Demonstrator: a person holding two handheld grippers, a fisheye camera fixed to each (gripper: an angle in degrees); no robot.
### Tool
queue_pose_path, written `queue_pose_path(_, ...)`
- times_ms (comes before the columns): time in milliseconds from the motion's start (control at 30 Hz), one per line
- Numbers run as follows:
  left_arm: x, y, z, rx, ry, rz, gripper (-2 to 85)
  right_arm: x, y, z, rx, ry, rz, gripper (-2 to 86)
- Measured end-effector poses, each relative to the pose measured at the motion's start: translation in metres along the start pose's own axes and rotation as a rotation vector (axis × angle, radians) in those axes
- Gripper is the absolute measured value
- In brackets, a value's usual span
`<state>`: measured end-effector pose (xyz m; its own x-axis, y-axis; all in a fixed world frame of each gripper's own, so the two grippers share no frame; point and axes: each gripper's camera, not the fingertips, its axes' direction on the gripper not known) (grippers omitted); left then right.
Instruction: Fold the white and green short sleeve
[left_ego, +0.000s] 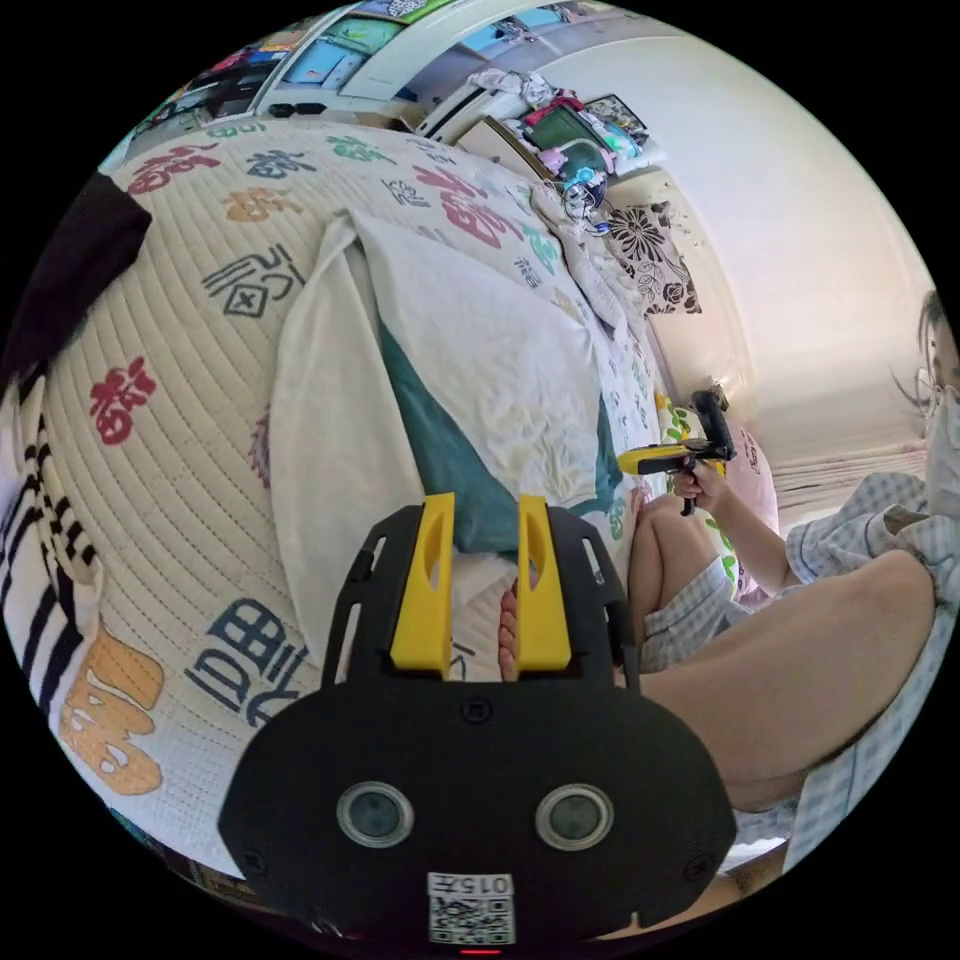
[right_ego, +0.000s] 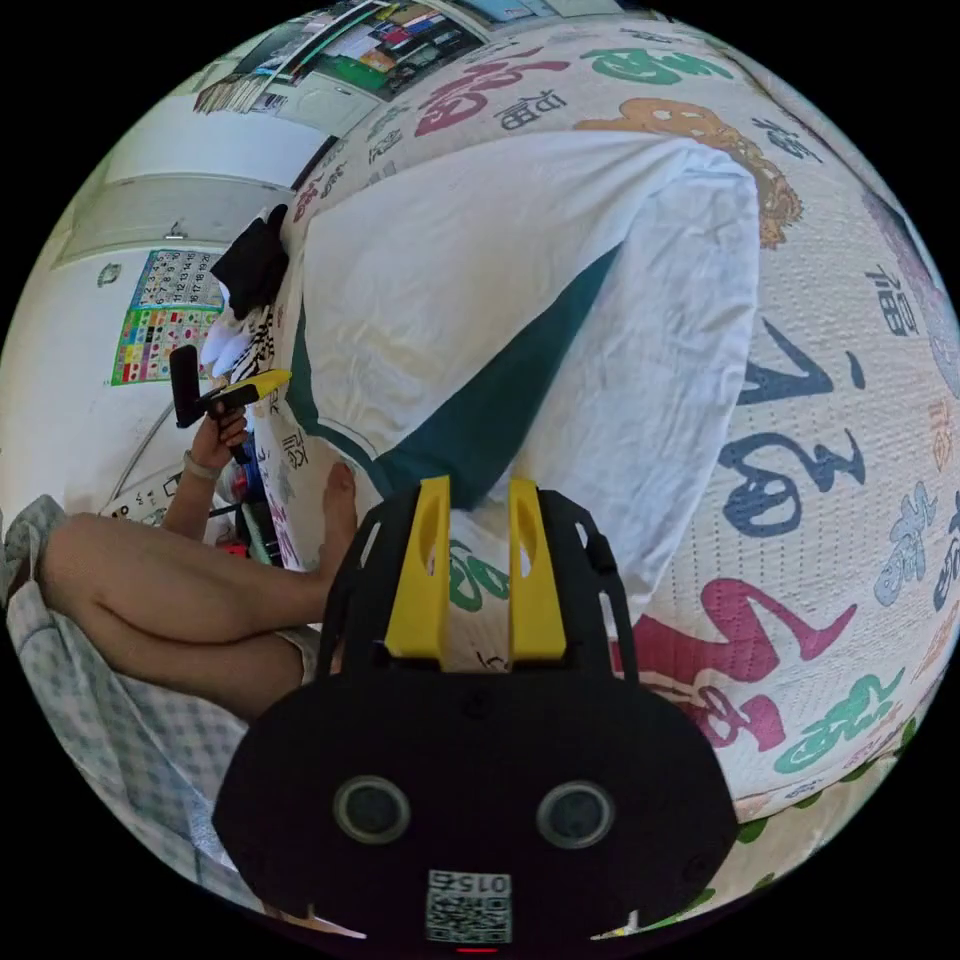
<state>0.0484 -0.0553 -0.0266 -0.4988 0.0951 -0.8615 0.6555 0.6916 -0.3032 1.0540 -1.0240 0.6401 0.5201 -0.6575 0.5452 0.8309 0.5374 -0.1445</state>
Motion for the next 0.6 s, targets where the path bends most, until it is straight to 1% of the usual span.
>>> queue_pose_path(33, -0.001, 0.006, 0.007, -0.007, 0.009, -0.015, 8.7, 0.0, 0.0, 0.009, -0.005, 0.003, 0.016, 8.0)
queue_pose_path(100, -0.005, 0.012, 0.016, -0.009, 0.04, -0.042, 7.8, 0.004, 0.0, 0.01, 0.049, -0.021, 0.074, 5.2)
queue_pose_path(167, -0.007, 0.017, 0.023, -0.002, 0.07, -0.05, 4.8, 0.008, -0.003, 0.007, 0.104, -0.109, 0.095, 1.6)
queue_pose_path(233, -0.005, 0.019, 0.021, 0.021, 0.054, -0.048, 0.8, 0.008, -0.007, 0.004, 0.114, -0.144, 0.084, 0.7)
queue_pose_path(300, -0.001, 0.022, 0.017, 0.039, 0.033, -0.025, -0.2, 0.005, -0.011, 0.0, 0.114, -0.094, 0.081, 0.2)
queue_pose_path(400, 0.001, 0.028, 0.015, 0.011, -0.071, -0.004, -0.5, 0.001, -0.018, -0.004, 0.135, -0.017, 0.084, 0.0)
queue_pose_path(433, 0.0, 0.031, 0.019, -0.006, -0.106, 0.004, -0.4, 0.0, -0.024, 0.0, 0.109, 0.0, 0.083, 0.2)
queue_pose_path(500, -0.006, 0.037, 0.021, 0.015, -0.074, -0.018, 0.2, -0.001, -0.034, 0.012, 0.051, 0.002, 0.082, 0.7)
queue_pose_path(533, -0.01, 0.04, 0.019, 0.028, -0.036, -0.045, 0.8, -0.004, -0.04, 0.018, 0.024, -0.037, 0.077, 1.3)
queue_pose_path(600, -0.016, 0.044, 0.015, 0.023, 0.017, -0.069, 3.6, -0.008, -0.047, 0.017, 0.026, -0.06, 0.082, 3.3)
